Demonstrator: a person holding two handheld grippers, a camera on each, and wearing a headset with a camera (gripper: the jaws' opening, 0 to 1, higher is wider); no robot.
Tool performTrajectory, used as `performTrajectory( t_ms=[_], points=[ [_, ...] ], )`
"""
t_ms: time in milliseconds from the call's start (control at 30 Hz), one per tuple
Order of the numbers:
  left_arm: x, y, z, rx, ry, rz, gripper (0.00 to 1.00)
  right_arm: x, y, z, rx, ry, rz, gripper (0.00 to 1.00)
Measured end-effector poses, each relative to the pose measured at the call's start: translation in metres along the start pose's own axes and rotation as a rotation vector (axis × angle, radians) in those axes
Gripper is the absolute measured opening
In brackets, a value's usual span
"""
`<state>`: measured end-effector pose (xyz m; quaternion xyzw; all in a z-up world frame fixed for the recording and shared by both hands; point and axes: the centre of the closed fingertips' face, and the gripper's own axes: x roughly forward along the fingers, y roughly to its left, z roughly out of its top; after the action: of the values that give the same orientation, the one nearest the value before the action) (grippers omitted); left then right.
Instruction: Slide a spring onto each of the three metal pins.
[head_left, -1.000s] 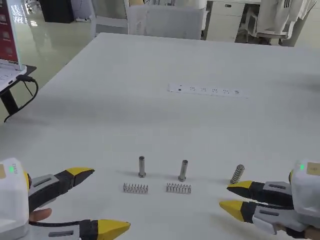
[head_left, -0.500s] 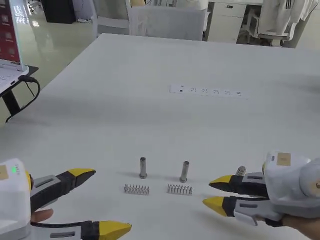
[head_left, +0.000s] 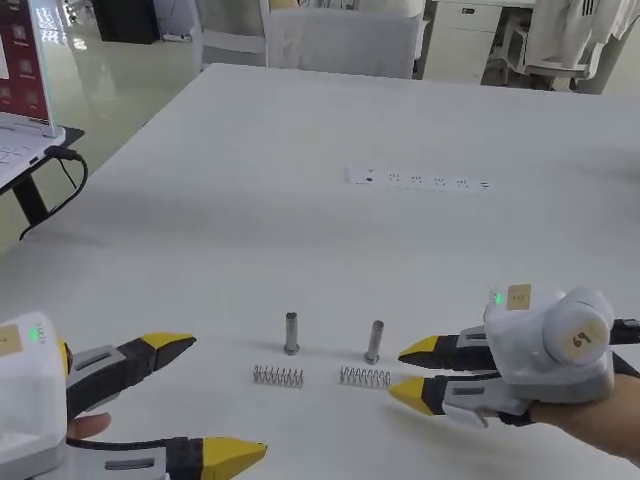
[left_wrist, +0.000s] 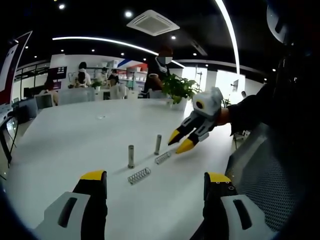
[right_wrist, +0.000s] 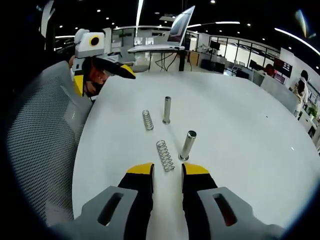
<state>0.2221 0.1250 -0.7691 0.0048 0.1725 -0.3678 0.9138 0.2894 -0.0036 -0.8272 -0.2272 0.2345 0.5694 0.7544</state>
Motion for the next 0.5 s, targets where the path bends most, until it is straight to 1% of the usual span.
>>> performTrajectory(
  t_ms=[100,167,267,500],
  points=[
    [0.000,0.000,-0.001,-0.001,0.001,0.001,0.76,0.005,0.001,0.001,0.001,0.007,0.010,0.19],
    [0.000,0.000,-0.001,-0.002,0.001,0.001,0.76,0.009,0.001,0.000,0.000,0.023,0.015,0.19],
    [-0.001,0.001,-0.001,-0.002,0.001,0.002,0.75,0.014,0.001,-0.002,0.002,0.026,0.017,0.18],
    [-0.001,0.001,-0.001,-0.004,-0.001,0.003,0.75,0.017,0.002,-0.007,0.007,0.042,0.025,0.17]
  ],
)
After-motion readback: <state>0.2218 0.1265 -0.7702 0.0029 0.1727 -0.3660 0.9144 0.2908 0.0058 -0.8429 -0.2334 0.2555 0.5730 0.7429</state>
